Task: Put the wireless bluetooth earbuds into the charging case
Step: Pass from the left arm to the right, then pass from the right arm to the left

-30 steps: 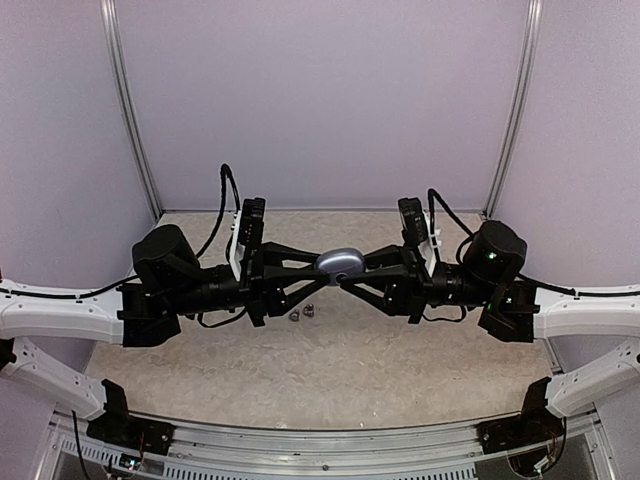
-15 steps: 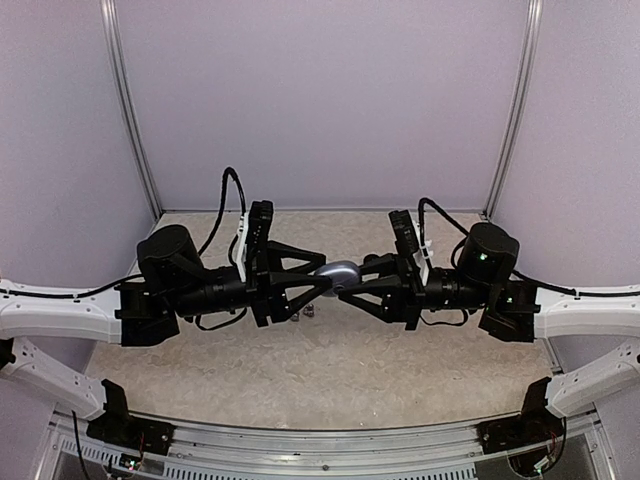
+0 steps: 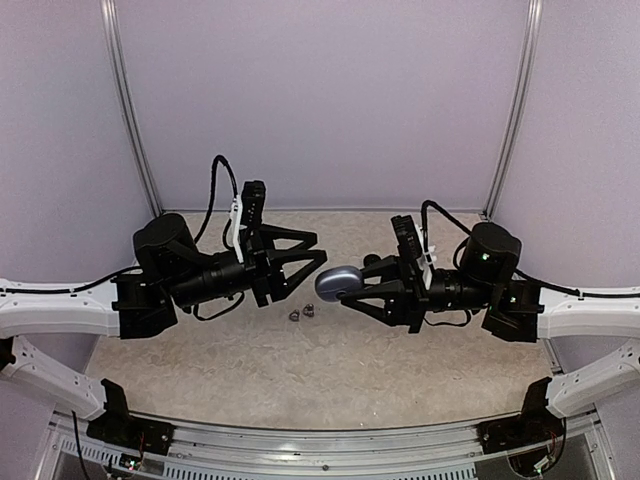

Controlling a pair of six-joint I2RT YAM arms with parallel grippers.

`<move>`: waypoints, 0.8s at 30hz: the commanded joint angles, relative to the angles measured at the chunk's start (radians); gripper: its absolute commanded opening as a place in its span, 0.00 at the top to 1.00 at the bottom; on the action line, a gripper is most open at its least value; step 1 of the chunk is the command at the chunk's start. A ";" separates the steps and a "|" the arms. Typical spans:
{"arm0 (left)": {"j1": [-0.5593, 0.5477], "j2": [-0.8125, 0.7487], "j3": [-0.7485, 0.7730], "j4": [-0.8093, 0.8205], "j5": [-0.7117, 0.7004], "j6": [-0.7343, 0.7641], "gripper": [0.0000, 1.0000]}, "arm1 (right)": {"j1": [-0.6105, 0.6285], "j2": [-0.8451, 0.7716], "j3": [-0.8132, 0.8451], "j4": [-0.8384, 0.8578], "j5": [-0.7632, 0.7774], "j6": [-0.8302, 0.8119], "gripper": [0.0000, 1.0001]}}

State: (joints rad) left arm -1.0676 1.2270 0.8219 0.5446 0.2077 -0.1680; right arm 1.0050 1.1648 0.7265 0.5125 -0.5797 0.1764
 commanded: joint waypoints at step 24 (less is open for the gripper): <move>-0.012 0.027 0.102 -0.174 0.254 0.117 0.52 | 0.001 -0.030 0.032 -0.105 -0.005 -0.085 1.00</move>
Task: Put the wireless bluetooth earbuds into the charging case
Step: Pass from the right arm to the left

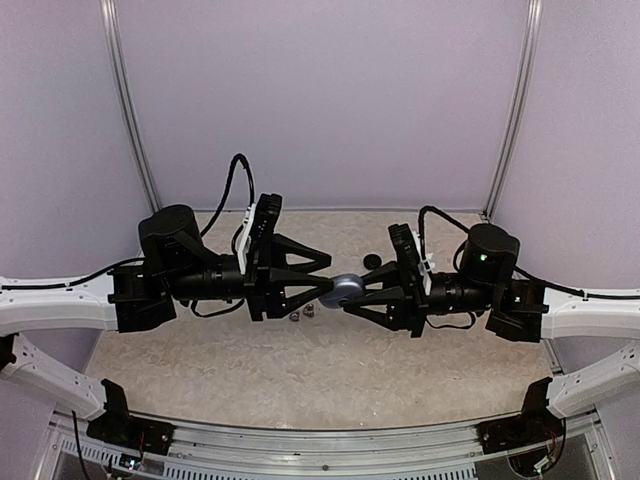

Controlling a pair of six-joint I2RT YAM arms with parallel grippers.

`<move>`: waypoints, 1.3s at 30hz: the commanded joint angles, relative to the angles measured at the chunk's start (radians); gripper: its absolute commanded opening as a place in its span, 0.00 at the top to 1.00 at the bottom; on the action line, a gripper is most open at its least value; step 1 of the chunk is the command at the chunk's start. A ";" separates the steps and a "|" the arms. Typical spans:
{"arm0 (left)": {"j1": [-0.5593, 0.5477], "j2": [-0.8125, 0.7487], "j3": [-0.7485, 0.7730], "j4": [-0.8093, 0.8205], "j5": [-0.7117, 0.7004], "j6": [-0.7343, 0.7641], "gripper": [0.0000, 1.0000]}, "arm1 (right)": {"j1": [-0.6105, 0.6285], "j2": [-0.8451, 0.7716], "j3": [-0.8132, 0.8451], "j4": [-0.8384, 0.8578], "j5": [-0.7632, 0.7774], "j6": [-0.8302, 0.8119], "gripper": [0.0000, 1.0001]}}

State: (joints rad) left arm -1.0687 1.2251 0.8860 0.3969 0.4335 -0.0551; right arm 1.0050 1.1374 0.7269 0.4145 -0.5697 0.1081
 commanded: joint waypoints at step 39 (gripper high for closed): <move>-0.029 0.047 0.044 -0.013 0.028 0.013 0.87 | 0.004 0.033 0.035 -0.012 -0.009 0.021 0.61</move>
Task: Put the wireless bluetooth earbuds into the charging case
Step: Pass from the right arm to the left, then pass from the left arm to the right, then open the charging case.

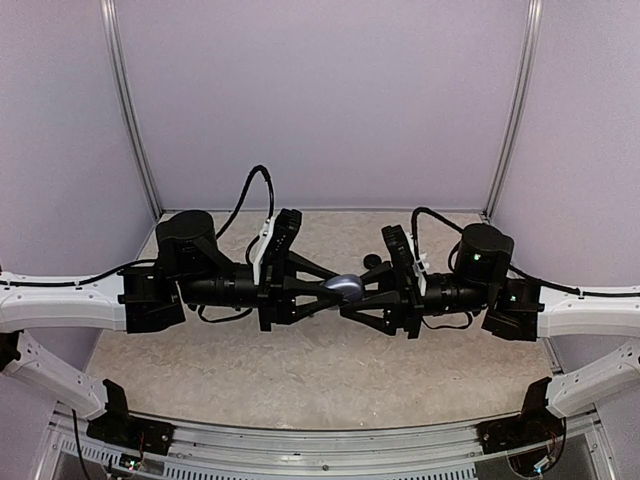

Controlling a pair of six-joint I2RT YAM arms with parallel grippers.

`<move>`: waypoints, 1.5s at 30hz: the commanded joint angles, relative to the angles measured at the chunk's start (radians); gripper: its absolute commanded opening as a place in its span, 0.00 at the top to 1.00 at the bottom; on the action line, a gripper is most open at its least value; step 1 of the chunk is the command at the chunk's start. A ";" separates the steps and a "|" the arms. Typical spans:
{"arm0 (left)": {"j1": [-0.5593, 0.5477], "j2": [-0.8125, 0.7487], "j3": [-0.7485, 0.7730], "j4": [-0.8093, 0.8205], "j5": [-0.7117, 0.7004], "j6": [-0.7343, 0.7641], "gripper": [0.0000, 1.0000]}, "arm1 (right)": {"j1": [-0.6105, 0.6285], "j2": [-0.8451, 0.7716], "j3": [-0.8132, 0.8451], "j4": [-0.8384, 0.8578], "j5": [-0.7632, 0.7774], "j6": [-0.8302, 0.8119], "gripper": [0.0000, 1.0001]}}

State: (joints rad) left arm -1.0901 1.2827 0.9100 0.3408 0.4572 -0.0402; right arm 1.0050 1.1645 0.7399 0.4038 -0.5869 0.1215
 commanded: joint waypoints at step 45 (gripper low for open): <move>0.118 -0.137 -0.061 0.047 -0.174 -0.081 0.48 | -0.016 -0.080 -0.059 0.044 0.037 0.000 1.00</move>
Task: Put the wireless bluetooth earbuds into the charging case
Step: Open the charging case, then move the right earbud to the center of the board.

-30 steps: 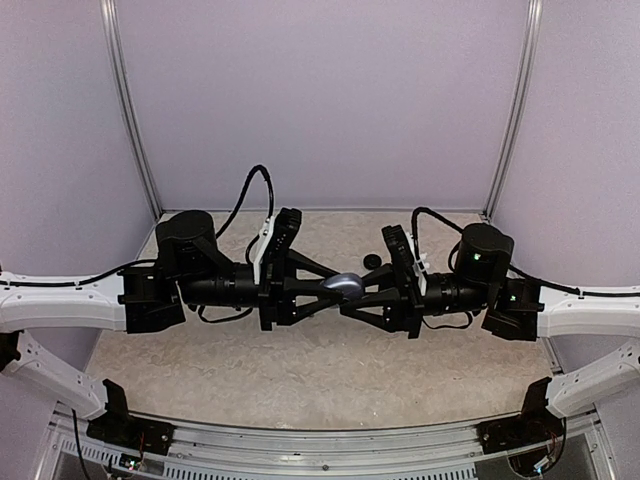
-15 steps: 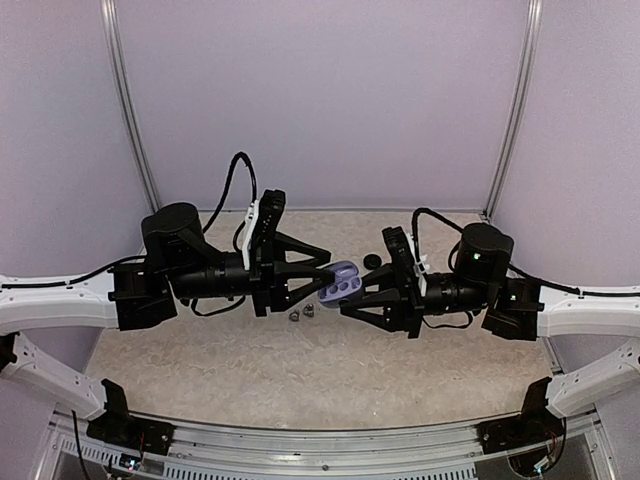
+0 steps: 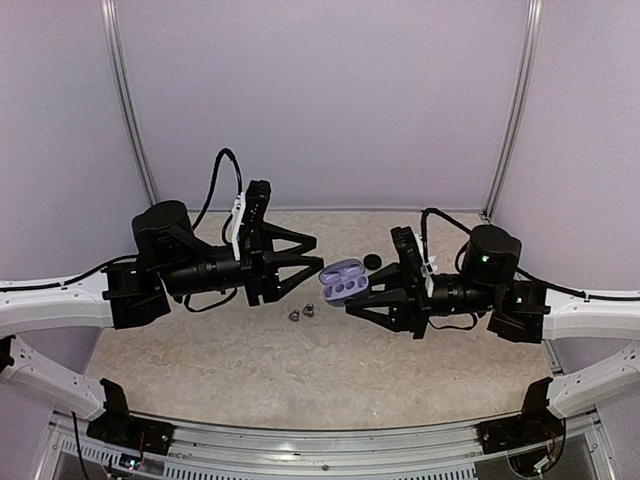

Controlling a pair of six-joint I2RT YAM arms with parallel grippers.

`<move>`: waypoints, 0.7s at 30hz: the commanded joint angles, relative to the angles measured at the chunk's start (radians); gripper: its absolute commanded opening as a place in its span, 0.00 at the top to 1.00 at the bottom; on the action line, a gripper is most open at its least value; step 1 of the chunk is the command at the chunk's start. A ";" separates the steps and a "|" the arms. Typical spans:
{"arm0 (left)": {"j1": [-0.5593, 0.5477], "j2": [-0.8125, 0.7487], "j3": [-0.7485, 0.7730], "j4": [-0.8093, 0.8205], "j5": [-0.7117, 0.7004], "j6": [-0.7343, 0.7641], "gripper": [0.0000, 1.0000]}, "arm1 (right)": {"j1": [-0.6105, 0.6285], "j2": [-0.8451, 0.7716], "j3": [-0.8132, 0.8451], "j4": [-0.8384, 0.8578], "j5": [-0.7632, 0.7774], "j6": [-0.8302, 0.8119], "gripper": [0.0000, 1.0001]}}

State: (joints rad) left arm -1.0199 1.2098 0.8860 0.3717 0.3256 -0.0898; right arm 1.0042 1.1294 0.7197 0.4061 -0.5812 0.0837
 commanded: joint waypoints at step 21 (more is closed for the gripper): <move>0.197 0.216 0.061 -0.538 -0.332 -0.160 0.52 | -0.135 -0.167 -0.175 0.044 0.050 0.123 0.99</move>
State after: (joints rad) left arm -0.8356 1.3441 0.8883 -0.0364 0.0174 -0.2314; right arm 0.8822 0.9936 0.5705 0.4454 -0.5419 0.1963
